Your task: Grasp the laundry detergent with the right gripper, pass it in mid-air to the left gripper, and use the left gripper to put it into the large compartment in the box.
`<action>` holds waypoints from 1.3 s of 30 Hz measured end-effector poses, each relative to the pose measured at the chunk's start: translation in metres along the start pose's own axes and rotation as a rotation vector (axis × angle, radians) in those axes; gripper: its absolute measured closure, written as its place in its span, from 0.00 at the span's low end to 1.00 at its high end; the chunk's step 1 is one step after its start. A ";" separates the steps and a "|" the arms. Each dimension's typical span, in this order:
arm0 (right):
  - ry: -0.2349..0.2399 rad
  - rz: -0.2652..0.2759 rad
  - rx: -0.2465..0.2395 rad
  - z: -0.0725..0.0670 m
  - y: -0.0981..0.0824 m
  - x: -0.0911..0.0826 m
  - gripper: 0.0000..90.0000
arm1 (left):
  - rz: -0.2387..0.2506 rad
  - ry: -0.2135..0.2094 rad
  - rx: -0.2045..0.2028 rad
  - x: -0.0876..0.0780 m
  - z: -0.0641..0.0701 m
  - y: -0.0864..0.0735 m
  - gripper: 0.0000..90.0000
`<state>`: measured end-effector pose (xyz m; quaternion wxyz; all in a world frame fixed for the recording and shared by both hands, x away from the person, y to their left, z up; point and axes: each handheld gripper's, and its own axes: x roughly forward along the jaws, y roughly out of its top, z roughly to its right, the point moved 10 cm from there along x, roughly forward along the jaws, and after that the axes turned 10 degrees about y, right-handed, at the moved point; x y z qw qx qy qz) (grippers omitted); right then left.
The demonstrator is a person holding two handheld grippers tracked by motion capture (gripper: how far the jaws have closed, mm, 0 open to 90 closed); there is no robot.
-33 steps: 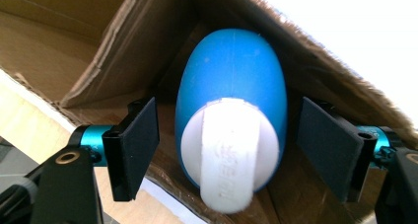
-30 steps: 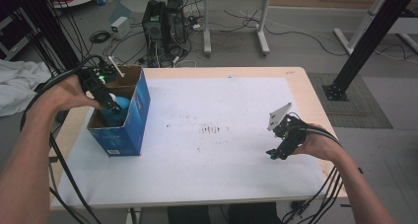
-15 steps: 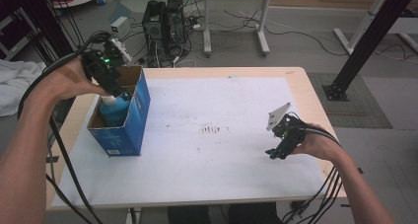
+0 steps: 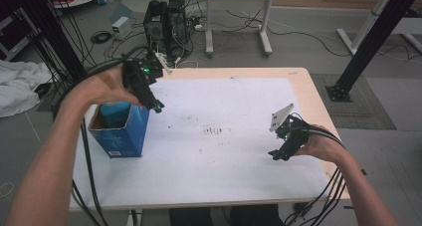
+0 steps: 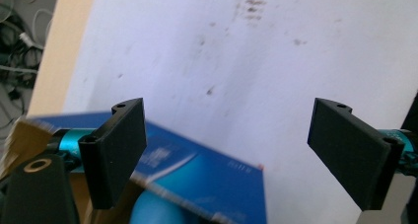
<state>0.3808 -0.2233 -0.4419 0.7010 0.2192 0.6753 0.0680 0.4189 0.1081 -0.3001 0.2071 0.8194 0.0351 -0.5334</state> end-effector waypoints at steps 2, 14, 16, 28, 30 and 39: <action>-0.002 -0.001 0.007 -0.001 -0.001 -0.001 0.14 | -0.013 -0.028 0.061 0.013 0.015 0.011 0.17; -0.030 -0.001 0.018 0.004 -0.001 -0.016 0.14 | -0.017 -0.054 0.109 0.050 0.047 0.034 0.17; -0.036 0.003 0.013 0.005 0.001 -0.019 0.14 | -0.021 -0.055 0.123 0.056 0.053 0.035 0.17; -0.048 0.021 0.001 0.007 0.002 -0.021 0.14 | -0.034 -0.066 0.111 0.077 0.073 0.030 0.17; -0.055 0.020 -0.003 0.008 0.003 -0.021 0.14 | -0.034 -0.070 0.110 0.077 0.074 0.029 0.17; -0.056 0.024 -0.011 0.008 0.006 -0.021 0.14 | -0.032 -0.076 0.099 0.085 0.080 0.025 0.17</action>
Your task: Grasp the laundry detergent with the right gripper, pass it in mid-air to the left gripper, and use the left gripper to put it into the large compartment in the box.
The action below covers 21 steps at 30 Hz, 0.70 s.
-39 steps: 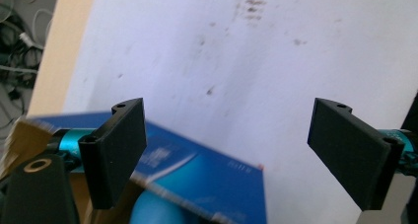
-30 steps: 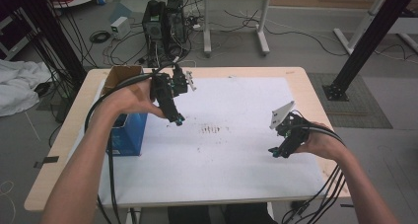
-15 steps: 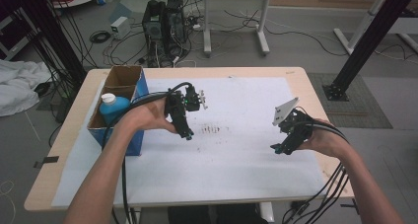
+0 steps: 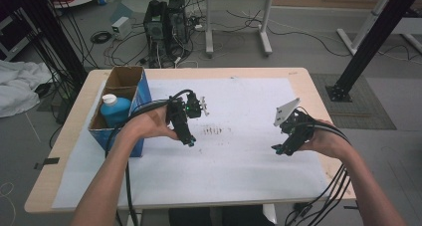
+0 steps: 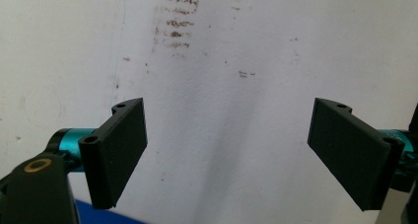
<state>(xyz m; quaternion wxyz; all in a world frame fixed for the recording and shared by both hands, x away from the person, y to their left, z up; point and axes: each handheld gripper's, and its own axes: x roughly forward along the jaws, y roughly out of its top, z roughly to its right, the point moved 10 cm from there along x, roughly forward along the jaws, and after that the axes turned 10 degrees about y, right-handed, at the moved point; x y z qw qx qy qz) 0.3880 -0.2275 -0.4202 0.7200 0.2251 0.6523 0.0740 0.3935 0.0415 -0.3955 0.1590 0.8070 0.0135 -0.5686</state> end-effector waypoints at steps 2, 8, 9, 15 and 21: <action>-0.003 0.003 -0.009 0.001 0.001 0.001 0.14 | -0.001 -0.001 0.000 0.001 0.000 0.000 0.17; -0.001 -0.007 0.006 0.000 0.000 0.000 0.14 | -0.009 0.001 -0.010 0.004 0.002 -0.001 0.17; 0.000 -0.001 -0.006 0.000 0.001 0.001 0.14 | -0.004 0.000 -0.013 0.004 0.002 -0.001 0.17; 0.002 -0.008 0.000 -0.001 0.001 0.001 0.14 | 0.000 -0.003 -0.011 0.003 0.002 0.000 0.17; 0.001 -0.014 0.005 -0.001 0.000 0.002 0.14 | 0.007 -0.002 -0.012 0.000 0.002 0.001 0.17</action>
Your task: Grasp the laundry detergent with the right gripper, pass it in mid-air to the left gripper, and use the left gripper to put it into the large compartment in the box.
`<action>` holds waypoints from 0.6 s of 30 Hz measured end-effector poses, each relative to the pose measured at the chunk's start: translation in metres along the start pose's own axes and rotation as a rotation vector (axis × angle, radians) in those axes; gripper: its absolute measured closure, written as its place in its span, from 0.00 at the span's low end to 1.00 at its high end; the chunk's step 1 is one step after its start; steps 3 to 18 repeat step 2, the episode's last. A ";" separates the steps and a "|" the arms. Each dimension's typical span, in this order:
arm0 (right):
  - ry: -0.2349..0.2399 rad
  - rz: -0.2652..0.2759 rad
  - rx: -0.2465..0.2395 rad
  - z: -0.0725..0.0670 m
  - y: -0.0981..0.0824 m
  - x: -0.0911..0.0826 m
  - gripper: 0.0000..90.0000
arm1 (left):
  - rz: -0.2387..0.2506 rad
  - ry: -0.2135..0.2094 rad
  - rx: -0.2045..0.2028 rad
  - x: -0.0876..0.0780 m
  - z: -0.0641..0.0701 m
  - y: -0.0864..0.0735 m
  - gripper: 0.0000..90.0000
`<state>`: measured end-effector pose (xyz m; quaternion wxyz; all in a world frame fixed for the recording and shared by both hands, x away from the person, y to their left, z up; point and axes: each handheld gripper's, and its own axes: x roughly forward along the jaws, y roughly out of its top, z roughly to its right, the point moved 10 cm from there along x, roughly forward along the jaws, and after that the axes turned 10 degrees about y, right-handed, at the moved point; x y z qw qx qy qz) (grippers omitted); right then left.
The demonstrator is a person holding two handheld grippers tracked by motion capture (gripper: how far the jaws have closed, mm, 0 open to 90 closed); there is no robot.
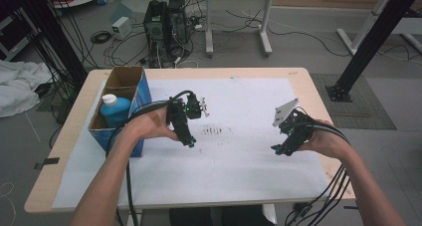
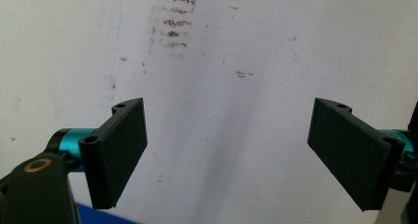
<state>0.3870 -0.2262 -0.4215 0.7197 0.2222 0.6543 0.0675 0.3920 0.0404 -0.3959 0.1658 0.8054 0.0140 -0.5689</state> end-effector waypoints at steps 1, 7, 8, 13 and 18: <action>0.003 -0.005 0.006 -0.001 0.000 0.000 0.14 | 0.001 0.000 0.003 0.000 0.000 0.000 0.17; 0.003 -0.005 0.006 -0.001 0.000 0.000 0.14 | 0.001 0.000 0.003 0.000 0.000 0.000 0.17; 0.003 -0.005 0.006 -0.001 0.000 0.000 0.14 | 0.001 0.000 0.003 0.000 0.000 0.000 0.17; 0.003 -0.005 0.006 -0.001 0.000 0.000 0.14 | 0.001 0.000 0.003 0.000 0.000 0.000 0.17; 0.003 -0.005 0.006 -0.001 0.000 0.000 0.14 | 0.001 0.000 0.003 0.000 0.000 0.000 0.17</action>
